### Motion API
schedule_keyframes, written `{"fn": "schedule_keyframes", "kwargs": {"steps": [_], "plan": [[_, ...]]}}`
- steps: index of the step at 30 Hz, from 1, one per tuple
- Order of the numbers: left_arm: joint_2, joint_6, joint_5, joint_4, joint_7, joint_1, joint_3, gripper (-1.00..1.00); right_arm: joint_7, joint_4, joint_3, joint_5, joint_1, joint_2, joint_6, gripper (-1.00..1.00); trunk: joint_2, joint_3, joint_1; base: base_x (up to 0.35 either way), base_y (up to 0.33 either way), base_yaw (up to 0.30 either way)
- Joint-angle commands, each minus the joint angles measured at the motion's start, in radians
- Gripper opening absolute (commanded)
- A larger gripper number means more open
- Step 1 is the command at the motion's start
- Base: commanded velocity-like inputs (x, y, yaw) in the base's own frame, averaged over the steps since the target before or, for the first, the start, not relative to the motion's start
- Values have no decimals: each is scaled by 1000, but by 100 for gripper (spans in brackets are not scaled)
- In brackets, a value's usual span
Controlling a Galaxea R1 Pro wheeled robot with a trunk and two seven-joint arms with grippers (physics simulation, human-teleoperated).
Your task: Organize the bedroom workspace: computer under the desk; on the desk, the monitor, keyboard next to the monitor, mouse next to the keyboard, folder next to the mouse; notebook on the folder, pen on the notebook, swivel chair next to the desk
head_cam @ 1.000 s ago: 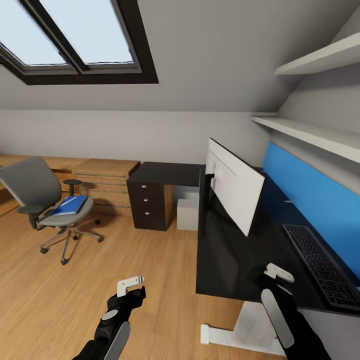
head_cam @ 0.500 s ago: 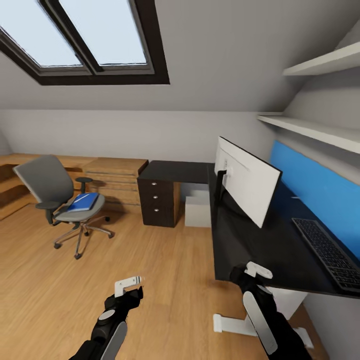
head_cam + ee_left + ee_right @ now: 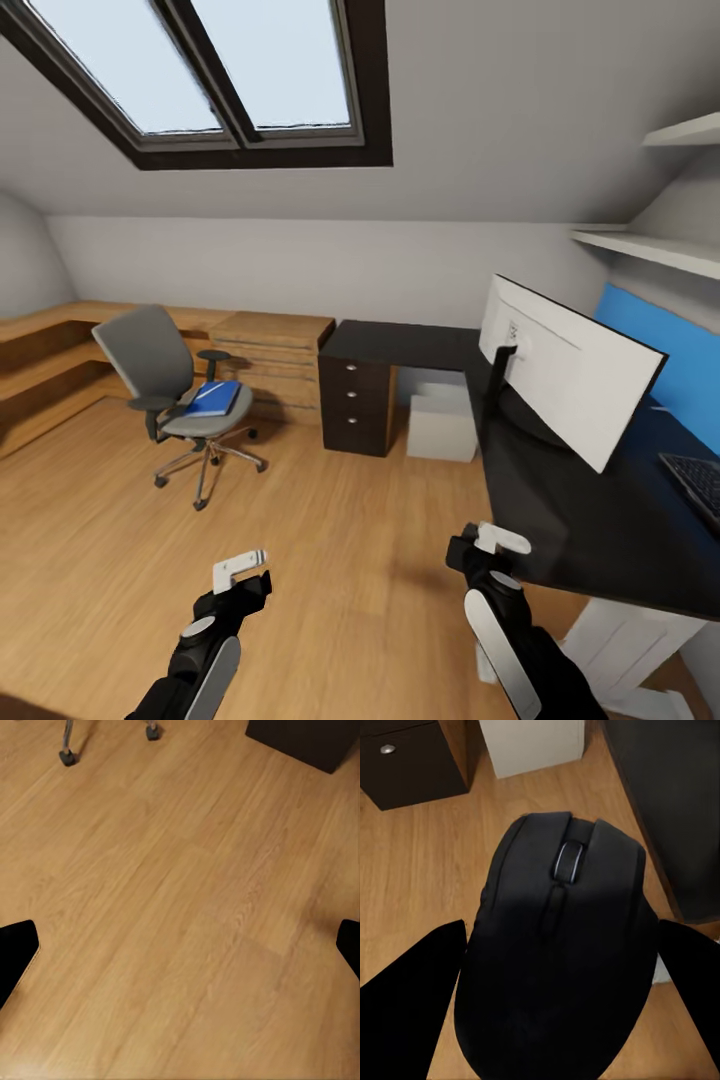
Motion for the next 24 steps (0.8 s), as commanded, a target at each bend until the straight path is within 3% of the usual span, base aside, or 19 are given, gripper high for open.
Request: {"fn": "schedule_keyframes", "kwargs": {"steps": [1, 13, 17, 24], "plan": [[0, 2, 9, -1, 8, -1, -2, 100, -4, -5, 1, -8, 0, 0, 2, -100, -1, -1, 1, 240, 260, 10], [-1, 2, 7, -1, 8, -1, -5, 100, -4, -32, 0, -8, 6, -3, 3, -100, -1, -2, 1, 267, 230, 2], [-1, 2, 5, -2, 8, -1, -7, 100, -5, -38, -1, -6, 11, -4, 2, -100, -1, -1, 1, 281, 23, 0], [-2, 2, 4, -10, 10, -1, -8, 100, -7, -39, -1, -6, 14, -4, -1, -100, 20, 18, -11, 45, -11, 0]]}}
